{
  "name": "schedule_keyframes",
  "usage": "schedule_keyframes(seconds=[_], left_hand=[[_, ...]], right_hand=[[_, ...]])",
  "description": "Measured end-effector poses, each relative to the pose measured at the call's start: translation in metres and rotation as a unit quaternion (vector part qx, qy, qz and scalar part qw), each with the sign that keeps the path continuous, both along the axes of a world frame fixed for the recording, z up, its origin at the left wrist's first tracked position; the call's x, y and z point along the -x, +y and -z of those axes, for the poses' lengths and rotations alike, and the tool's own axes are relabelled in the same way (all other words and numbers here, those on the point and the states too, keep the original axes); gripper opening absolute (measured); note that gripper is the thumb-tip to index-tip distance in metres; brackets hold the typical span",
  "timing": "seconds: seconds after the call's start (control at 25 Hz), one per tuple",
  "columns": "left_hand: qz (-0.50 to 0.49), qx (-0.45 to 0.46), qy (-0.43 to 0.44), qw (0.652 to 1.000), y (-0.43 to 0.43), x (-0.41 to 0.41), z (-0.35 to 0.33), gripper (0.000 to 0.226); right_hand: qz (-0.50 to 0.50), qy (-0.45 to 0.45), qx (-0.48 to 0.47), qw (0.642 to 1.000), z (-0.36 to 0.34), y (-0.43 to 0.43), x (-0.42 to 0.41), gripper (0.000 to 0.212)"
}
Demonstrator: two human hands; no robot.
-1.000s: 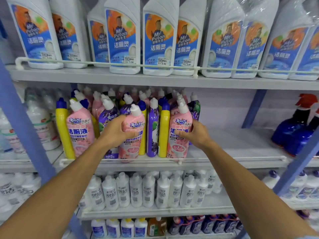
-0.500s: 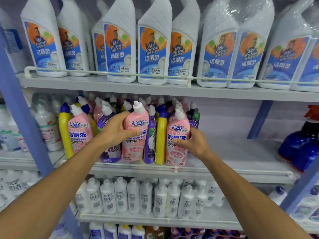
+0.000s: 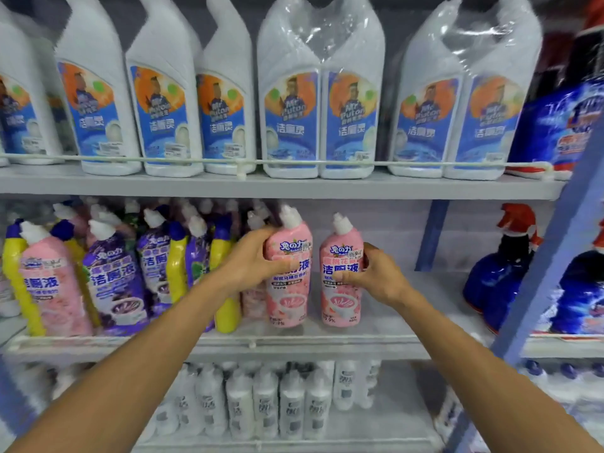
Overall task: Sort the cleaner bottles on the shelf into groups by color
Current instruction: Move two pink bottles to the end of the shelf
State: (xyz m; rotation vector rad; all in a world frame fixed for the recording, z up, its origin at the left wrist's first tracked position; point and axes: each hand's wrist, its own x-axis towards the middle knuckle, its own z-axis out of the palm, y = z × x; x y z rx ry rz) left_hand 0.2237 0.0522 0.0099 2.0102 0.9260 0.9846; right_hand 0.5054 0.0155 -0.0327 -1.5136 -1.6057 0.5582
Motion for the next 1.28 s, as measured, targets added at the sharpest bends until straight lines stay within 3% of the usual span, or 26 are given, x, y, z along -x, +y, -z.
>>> schedule_keyframes(seconds=[0.12, 0.48, 0.6, 0.72, 0.92, 1.16, 1.28], left_hand=[[0.009, 0.031, -0.02, 0.999, 0.008, -0.055, 0.025, 0.066], [0.031, 0.098, -0.028, 0.994, 0.017, -0.145, 0.062, 0.051], [0.012, 0.125, -0.029, 0.992, 0.007, -0.138, 0.103, 0.058], [0.02, 0.13, -0.014, 0.991, 0.001, -0.128, 0.143, 0.05], [0.067, 0.099, 0.047, 0.992, 0.042, -0.131, 0.144, 0.047], [0.086, 0.109, 0.026, 0.99, 0.073, -0.17, 0.156, 0.044], [0.045, 0.132, -0.013, 0.99, 0.068, -0.192, 0.16, 0.042]], right_hand=[[0.005, -0.01, 0.02, 1.0, 0.006, -0.009, -0.053, 0.06], [-0.006, -0.006, 0.029, 1.0, 0.02, -0.014, -0.135, 0.058], [0.007, 0.042, 0.024, 0.999, 0.042, -0.017, -0.137, 0.057], [0.014, 0.08, 0.034, 0.996, 0.078, -0.022, -0.13, 0.061], [0.004, 0.063, 0.077, 0.995, 0.059, -0.02, -0.142, 0.059], [0.075, 0.052, 0.054, 0.994, 0.072, -0.02, -0.152, 0.054], [0.127, 0.058, 0.043, 0.989, 0.079, -0.026, -0.14, 0.052]])
